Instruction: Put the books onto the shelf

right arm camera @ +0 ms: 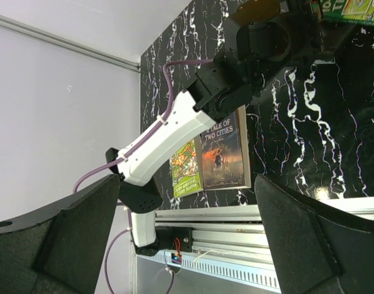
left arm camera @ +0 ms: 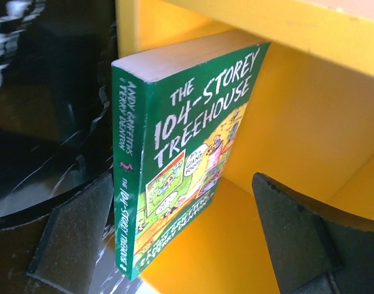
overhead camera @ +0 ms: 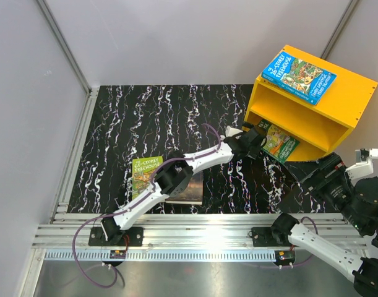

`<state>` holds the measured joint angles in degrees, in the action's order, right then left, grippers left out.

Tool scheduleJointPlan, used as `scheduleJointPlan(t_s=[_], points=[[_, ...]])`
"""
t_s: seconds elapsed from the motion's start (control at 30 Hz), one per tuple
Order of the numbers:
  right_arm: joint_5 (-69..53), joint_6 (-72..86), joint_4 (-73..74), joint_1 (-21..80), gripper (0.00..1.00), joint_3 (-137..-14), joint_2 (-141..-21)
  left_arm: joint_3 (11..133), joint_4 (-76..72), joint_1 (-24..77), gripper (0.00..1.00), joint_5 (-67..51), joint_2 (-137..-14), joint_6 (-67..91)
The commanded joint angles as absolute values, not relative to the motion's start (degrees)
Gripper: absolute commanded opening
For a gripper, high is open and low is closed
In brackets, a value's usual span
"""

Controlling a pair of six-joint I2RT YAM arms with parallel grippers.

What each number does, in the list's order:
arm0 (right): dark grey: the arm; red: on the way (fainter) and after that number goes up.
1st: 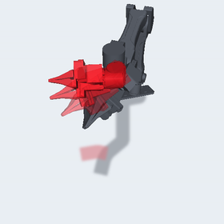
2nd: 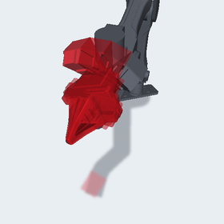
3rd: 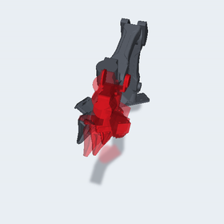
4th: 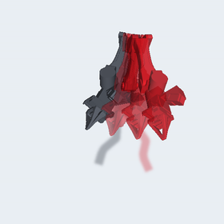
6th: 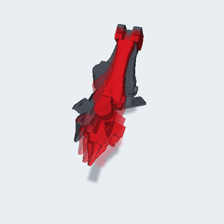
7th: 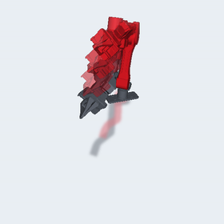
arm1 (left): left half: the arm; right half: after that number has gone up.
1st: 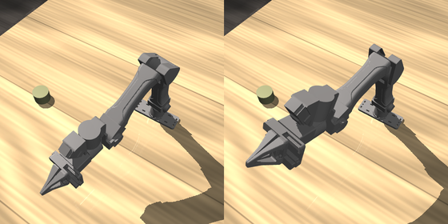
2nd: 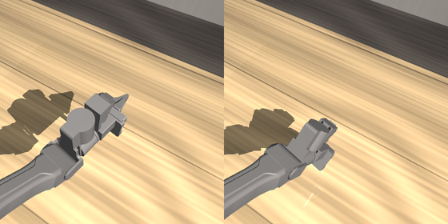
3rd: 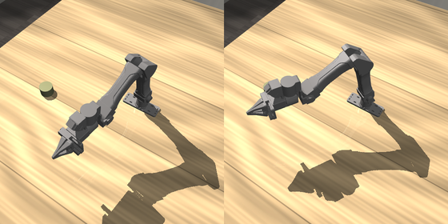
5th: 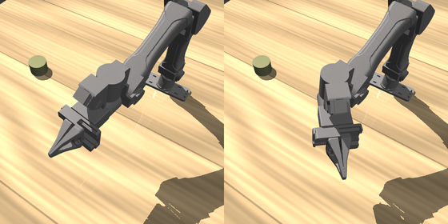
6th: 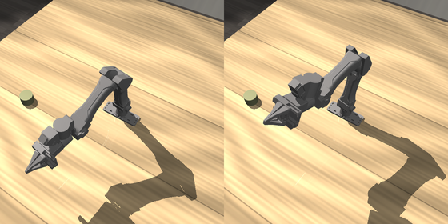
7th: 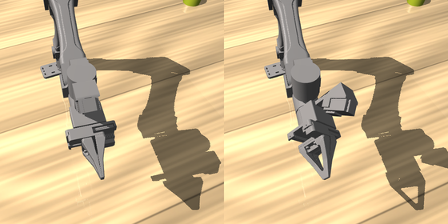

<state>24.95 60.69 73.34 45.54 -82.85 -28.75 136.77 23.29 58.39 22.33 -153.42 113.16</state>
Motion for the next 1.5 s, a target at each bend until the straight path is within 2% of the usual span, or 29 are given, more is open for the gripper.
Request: scheduleJointPlan(t_s=[0.0, 0.13, 0.47, 0.87, 0.97, 1.1, 1.17, 1.23, 1.37, 1.47], points=[[24.5, 62.0, 73.6, 45.4, 1.00, -82.2, -28.6, 140.1, 15.2, 57.4, 0.98, 25.4, -155.3, 118.0], [24.3, 61.7, 73.1, 45.5, 1.00, -81.9, -29.4, 139.1, 12.6, 56.3, 0.96, 24.2, -155.0, 114.8], [22.4, 61.1, 69.5, 45.5, 1.00, -78.8, -30.8, 135.5, 5.5, 55.6, 0.99, 19.2, -153.6, 111.5], [18.0, 57.4, 65.8, 45.5, 1.00, -73.4, -33.0, 90.6, -12.9, 54.7, 0.99, 7.0, -125.4, 93.5], [16.2, 58.1, 63.9, 45.5, 1.00, -71.0, -32.2, 86.8, -13.4, 54.1, 0.99, 3.1, -120.0, 88.5], [11.1, 56.7, 60.1, 45.5, 1.00, -67.9, -34.2, 79.7, -6.5, 52.8, 0.99, -2.9, -109.3, 78.0], [7.1, 56.6, 58.5, 45.5, 0.99, -65.8, -35.9, 77.3, 2.3, 50.7, 0.99, -5.7, -105.1, 72.9], [5.1, 57.2, 53.5, 45.5, 0.99, -64.0, -38.1, 73.3, 13.6, 47.8, 0.99, -5.3, -98.1, 66.3], [1.8, 57.7, 43.4, 45.5, 1.00, -58.8, -42.9, 62.1, 22.0, 40.9, 0.99, -2.8, -84.1, 59.0], [-3.4, 57.4, 35.8, 45.4, 1.00, -58.3, -53.1, 56.8, 28.0, 35.5, 0.99, -0.4, -73.6, 51.3]])
